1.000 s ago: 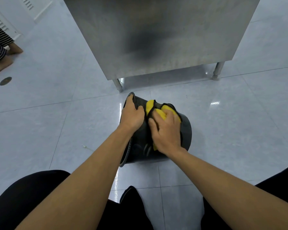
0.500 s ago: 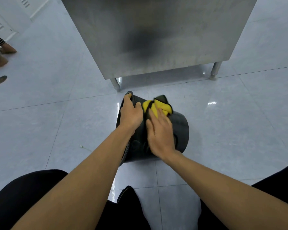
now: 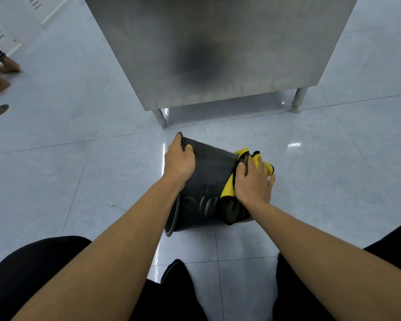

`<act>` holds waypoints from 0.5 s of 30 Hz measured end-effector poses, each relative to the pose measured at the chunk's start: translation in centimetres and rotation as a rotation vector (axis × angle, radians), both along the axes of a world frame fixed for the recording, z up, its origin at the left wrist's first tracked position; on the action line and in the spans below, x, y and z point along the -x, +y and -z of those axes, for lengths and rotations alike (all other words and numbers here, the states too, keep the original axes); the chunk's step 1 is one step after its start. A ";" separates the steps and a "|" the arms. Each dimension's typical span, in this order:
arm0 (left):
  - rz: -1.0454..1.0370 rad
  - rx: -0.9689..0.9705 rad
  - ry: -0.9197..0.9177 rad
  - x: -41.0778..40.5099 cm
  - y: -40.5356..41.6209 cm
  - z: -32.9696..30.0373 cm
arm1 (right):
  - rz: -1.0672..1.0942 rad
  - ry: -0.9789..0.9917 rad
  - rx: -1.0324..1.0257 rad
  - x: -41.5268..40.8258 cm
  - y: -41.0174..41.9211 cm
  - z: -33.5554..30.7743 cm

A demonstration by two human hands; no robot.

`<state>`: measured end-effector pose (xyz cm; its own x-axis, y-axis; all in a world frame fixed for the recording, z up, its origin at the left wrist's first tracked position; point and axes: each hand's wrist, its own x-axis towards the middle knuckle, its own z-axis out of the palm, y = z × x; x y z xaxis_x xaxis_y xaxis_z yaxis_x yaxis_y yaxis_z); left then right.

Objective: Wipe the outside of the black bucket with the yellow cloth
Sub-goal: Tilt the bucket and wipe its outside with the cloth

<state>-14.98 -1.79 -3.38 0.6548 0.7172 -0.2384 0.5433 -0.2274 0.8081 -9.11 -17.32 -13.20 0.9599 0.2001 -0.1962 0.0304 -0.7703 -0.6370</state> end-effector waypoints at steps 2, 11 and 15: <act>0.070 0.012 0.090 -0.2 -0.3 -0.4 | 0.055 0.053 -0.007 -0.1 0.3 -0.2; 0.108 0.160 0.219 1.2 -0.2 -1.9 | 0.001 -0.069 -0.014 1.4 0.5 -1.0; 0.006 0.079 0.098 1.4 -0.7 -1.2 | -0.172 -0.223 -0.169 4.3 1.7 -2.1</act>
